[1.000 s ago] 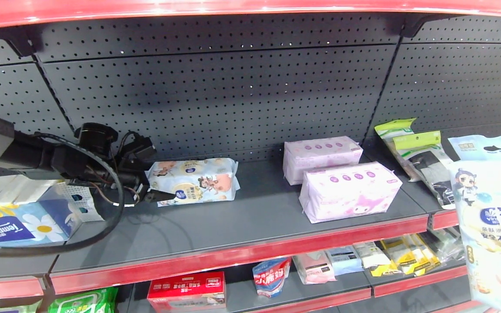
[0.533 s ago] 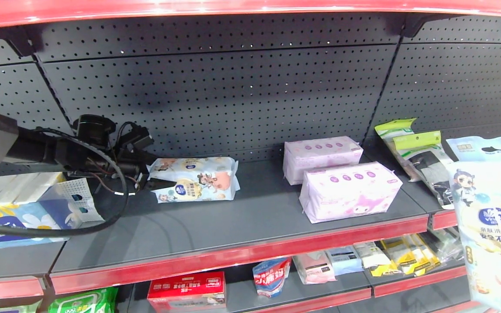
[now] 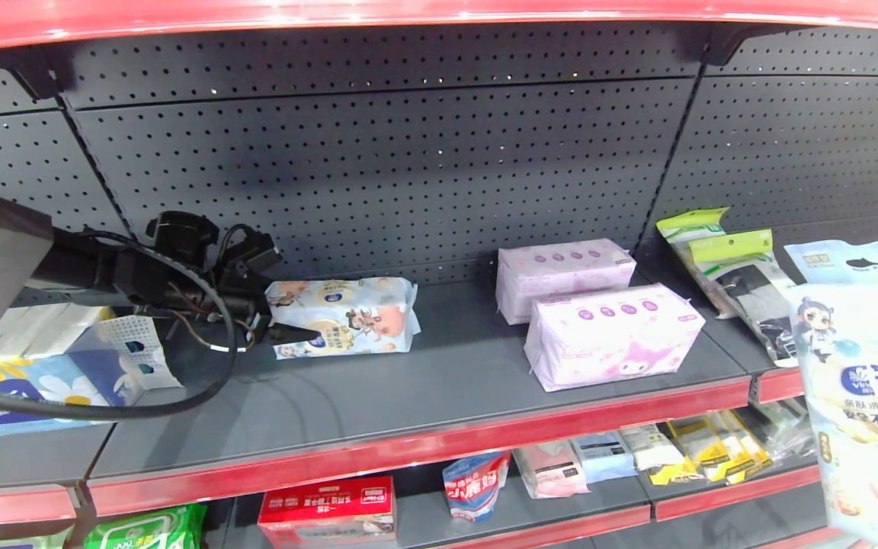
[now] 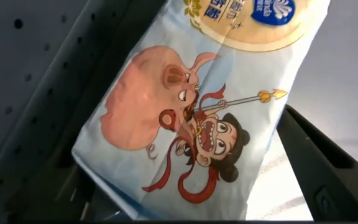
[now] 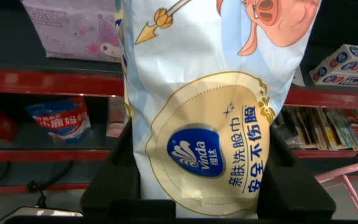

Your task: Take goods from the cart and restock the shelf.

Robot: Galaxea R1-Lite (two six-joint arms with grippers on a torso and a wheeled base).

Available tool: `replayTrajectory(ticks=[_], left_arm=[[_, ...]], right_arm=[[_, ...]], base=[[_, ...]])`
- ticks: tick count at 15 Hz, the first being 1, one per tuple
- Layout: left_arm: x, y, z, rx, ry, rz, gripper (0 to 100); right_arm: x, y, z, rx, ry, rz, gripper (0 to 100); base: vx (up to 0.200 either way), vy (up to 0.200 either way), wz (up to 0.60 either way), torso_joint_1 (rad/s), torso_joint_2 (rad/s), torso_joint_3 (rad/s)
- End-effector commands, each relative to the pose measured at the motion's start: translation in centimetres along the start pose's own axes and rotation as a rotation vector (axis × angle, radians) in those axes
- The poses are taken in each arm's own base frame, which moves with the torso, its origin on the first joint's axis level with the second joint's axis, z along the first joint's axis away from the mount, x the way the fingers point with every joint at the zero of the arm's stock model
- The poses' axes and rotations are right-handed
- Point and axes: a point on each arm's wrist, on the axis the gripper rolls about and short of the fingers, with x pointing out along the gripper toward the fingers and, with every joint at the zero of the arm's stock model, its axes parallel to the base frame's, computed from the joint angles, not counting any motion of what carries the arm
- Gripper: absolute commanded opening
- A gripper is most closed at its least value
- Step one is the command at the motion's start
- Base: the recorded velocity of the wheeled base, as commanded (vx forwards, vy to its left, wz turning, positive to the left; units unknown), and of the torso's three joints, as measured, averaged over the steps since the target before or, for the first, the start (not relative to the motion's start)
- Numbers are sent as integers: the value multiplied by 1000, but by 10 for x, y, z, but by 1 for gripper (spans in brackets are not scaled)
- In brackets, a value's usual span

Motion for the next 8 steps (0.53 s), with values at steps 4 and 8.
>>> replayTrajectory(ticks=[4,8], left_arm=[[3,3,2,11,-6,2,100],[7,3,-3,25,3,-3,100]], right_arm=[[0,0,-2,-4,4,0,0],[0,1,-4,-4,9,1,0]], base=[[0,0,0,0,0,0],[0,0,0,0,0,0]])
